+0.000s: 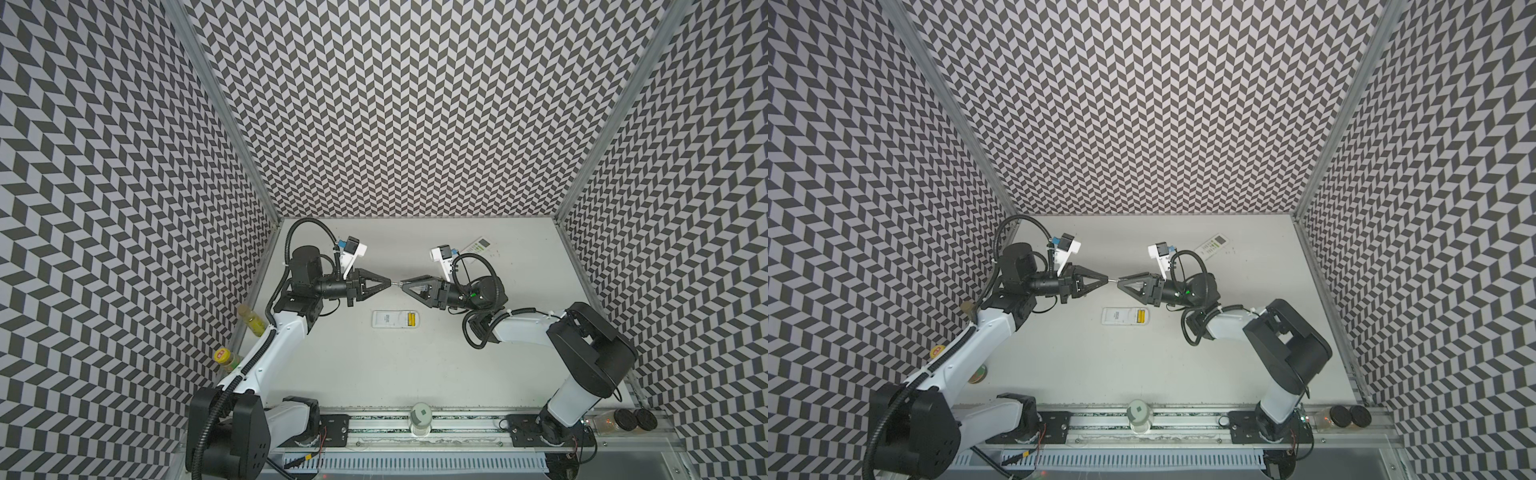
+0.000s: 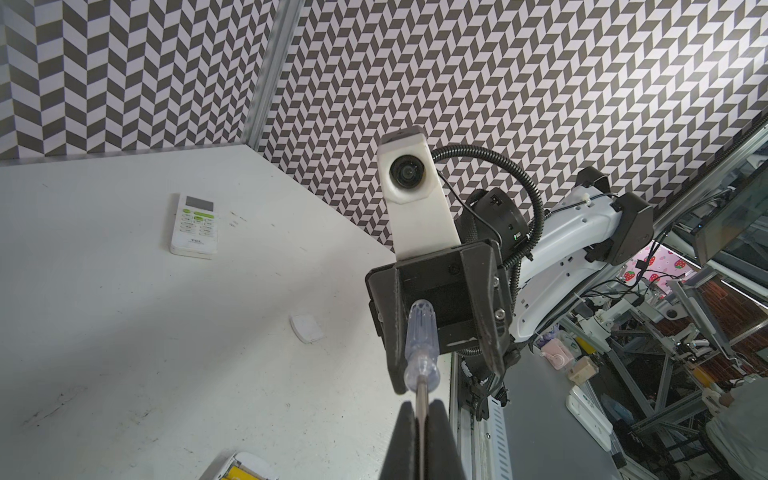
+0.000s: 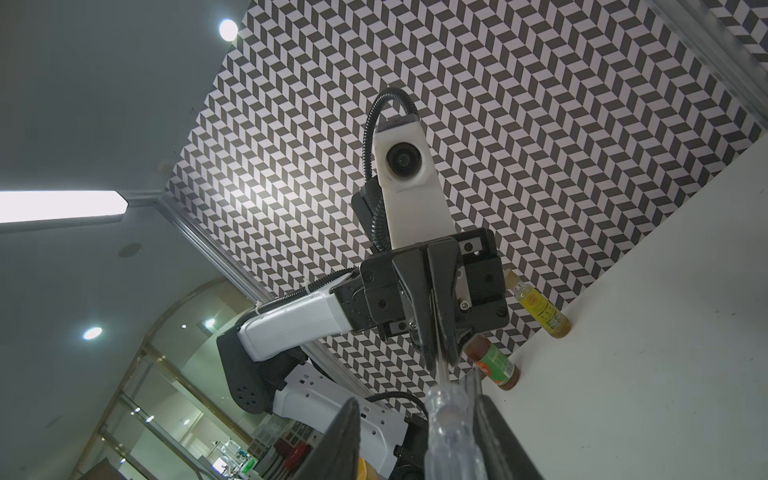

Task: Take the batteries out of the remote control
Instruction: 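Reach the right gripper to the screwdriver handle and close on it, then open the left gripper off the screwdriver while the right gripper holds it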

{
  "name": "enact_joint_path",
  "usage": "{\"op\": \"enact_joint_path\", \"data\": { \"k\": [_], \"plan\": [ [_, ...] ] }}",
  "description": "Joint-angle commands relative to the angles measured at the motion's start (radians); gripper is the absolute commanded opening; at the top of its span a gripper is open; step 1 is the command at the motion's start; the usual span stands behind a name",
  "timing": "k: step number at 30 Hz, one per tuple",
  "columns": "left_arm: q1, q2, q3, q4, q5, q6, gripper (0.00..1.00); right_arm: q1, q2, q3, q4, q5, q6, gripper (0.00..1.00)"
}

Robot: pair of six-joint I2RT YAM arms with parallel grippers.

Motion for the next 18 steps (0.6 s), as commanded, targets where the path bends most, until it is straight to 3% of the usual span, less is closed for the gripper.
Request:
{"op": "enact_joint_path", "data": {
  "k": [1, 7, 11, 13, 18],
  "plan": [
    [-0.007, -0.011, -0.003, 0.028, 0.016, 0.005, 0.00, -0.005, 0.006, 0.027, -0.021, -0.015, -0.028, 0.40],
    [-0.007, -0.012, -0.001, 0.026, 0.015, 0.003, 0.00, -0.005, -0.003, 0.040, -0.077, -0.018, -0.064, 0.28],
    [-0.008, -0.012, 0.000, 0.025, 0.008, 0.004, 0.00, -0.008, -0.011, 0.043, -0.110, -0.018, -0.085, 0.10],
    [-0.006, -0.011, 0.002, 0.022, 0.005, 0.005, 0.09, -0.011, -0.017, 0.037, -0.115, -0.014, -0.091, 0.07],
    [0.000, -0.011, 0.019, -0.023, -0.011, 0.044, 0.47, -0.039, -0.056, 0.009, -0.152, -0.011, -0.122, 0.04]
  ]
}}
